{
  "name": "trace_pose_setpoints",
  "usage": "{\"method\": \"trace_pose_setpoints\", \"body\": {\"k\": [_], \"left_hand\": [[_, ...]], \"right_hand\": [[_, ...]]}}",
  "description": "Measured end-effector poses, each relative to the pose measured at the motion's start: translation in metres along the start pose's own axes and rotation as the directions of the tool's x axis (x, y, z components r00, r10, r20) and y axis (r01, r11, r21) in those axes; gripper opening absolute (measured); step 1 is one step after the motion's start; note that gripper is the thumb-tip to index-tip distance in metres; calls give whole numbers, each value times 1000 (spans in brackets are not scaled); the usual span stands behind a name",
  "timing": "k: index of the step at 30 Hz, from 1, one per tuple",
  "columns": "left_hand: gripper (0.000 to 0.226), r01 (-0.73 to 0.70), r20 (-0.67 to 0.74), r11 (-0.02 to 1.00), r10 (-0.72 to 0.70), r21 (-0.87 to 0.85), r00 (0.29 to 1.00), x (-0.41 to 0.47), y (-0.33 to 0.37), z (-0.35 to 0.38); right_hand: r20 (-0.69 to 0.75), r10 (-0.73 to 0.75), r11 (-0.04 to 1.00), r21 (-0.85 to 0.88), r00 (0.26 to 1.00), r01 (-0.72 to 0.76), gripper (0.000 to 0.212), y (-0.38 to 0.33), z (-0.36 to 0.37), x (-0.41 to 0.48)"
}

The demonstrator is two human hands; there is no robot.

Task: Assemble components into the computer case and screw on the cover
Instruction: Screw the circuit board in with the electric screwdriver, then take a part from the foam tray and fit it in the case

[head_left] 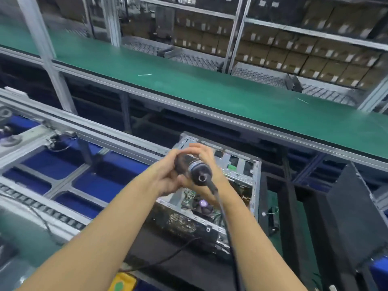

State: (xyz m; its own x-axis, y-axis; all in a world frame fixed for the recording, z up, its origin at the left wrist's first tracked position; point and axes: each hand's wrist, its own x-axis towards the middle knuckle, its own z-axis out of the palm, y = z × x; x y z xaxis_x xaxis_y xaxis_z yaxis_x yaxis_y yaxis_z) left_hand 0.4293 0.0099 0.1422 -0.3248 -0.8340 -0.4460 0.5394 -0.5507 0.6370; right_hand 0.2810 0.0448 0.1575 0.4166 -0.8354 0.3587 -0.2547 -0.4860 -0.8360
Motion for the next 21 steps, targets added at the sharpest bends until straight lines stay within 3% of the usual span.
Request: {"method": "trace_pose_setpoints", "body": {"k": [2,4,6,9,10,14,17,21], "left_hand": [[44,35,2,990,-36,134,999,-20,19,-29],[49,65,-66,963,-49,260,997,-41,35,-60],[42,21,-122,960,14,279,992,-61,43,-94],[40,75,-137,966,-42,246,990,-97,52,-139],[40,103,-158,960,-64,259,985,-107,55,-155],[39,48,-324,967,36,250,945,-151,52,-216],[31,-66,-441,971,164,228,883,-178,40,-258],[18,-91,-574,908,334,409,747,-196,19,-307]], "right_hand": [[187,99,977,169,977,-131,55,-2,22,2],[205,178,836,484,962,-258,55,-6,54,5],[228,281,701,615,932,-362,40,-11,91,10],[354,412,641,542,839,-544,7,-20,148,15],[426,428,596,530,797,-603,8,-23,167,16],[658,383,503,441,649,-744,42,-34,242,13],[718,357,523,377,598,-764,48,-36,293,10],[753,405,552,251,518,-795,50,-27,351,4]]}}
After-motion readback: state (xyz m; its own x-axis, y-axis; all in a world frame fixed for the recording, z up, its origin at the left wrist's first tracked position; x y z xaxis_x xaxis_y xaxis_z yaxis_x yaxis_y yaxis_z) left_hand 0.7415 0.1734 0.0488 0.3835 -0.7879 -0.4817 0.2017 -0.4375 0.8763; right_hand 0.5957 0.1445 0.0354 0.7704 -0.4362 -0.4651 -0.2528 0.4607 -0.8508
